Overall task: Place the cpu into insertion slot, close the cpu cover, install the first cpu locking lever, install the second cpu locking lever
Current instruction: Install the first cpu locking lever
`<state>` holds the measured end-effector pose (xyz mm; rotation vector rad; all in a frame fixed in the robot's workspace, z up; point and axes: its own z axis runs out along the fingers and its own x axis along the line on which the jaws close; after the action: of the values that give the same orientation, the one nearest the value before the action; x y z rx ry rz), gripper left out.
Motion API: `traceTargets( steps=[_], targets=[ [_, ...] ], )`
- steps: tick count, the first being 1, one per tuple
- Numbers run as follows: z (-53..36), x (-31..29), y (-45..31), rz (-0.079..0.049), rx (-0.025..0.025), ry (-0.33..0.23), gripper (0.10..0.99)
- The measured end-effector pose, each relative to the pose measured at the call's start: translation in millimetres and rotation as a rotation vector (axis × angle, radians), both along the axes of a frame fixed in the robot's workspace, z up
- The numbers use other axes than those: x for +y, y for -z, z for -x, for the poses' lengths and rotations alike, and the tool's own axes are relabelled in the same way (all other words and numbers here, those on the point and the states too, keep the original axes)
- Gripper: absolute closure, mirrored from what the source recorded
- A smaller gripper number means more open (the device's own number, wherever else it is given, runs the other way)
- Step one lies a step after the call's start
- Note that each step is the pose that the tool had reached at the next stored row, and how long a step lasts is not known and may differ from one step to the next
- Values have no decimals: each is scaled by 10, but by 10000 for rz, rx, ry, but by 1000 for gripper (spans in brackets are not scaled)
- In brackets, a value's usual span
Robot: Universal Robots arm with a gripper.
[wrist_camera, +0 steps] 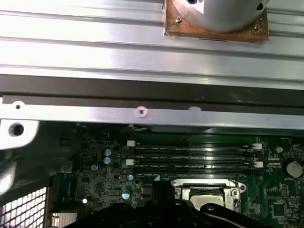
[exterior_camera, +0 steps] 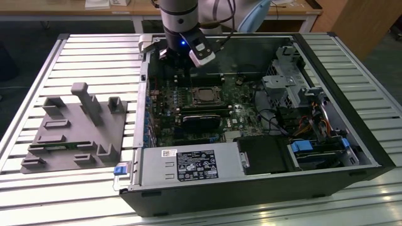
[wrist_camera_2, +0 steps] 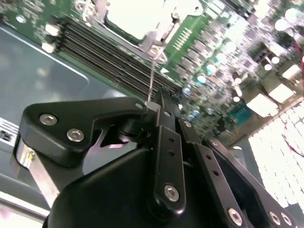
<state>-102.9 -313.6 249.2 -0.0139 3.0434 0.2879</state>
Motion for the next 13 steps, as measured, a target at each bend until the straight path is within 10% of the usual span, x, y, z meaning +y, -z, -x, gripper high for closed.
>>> traceTargets(
  steps=[13],
  targets=[
    [-482,0,12,-1,-2,-1,980]
  ],
)
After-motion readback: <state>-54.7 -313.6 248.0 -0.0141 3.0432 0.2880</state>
